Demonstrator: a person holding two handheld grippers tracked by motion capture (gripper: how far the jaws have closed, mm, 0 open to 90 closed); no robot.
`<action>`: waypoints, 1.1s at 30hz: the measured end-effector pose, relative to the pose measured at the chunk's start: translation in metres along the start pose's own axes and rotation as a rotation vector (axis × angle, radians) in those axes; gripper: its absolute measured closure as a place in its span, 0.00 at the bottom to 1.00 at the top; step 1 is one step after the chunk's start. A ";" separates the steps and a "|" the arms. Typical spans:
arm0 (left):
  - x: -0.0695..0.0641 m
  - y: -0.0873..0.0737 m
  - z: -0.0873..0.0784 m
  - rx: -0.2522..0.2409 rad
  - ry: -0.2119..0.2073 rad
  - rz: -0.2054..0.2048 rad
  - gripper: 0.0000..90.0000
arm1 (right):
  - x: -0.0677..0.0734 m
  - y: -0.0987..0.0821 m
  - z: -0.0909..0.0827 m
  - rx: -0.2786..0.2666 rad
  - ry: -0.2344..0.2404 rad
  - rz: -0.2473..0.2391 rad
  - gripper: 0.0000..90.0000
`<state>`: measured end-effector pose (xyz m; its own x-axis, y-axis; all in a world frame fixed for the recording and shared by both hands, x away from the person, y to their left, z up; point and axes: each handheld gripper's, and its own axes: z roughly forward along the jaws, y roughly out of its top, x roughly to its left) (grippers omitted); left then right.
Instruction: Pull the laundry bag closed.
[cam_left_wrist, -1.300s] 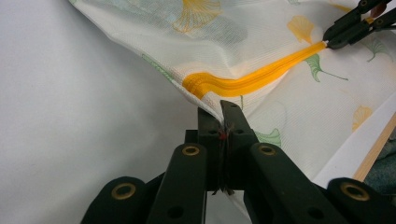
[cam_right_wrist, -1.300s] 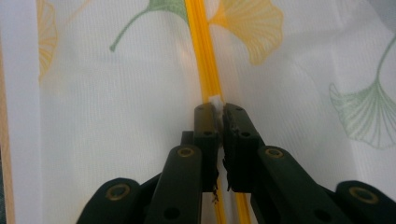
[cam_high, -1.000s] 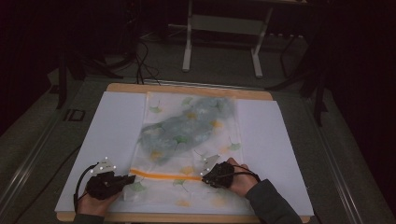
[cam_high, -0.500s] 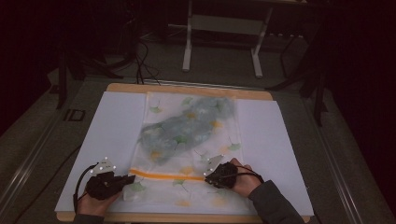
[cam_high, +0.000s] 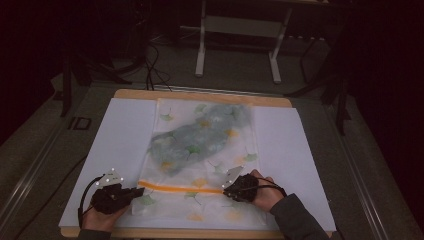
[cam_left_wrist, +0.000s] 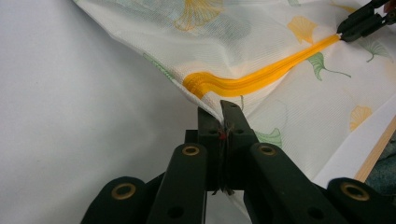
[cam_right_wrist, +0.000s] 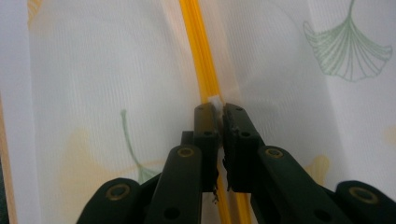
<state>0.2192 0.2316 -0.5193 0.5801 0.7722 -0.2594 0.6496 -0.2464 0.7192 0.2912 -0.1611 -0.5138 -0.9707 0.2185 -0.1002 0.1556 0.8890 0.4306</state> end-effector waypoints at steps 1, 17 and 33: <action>0.000 0.000 0.000 0.000 0.000 0.000 0.98 | -0.001 -0.001 -0.001 0.002 -0.002 -0.002 0.94; 0.001 0.000 0.000 0.001 0.003 0.000 0.98 | -0.005 -0.014 -0.008 0.021 -0.005 0.020 0.94; 0.001 -0.001 0.000 0.002 0.007 -0.005 0.98 | -0.011 -0.033 -0.020 0.061 -0.021 0.046 0.94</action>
<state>0.2193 0.2325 -0.5198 0.5735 0.7773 -0.2586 0.6532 -0.2434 0.7170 0.2930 -0.2008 -0.5093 -0.9584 0.2672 -0.1004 0.2112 0.9005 0.3802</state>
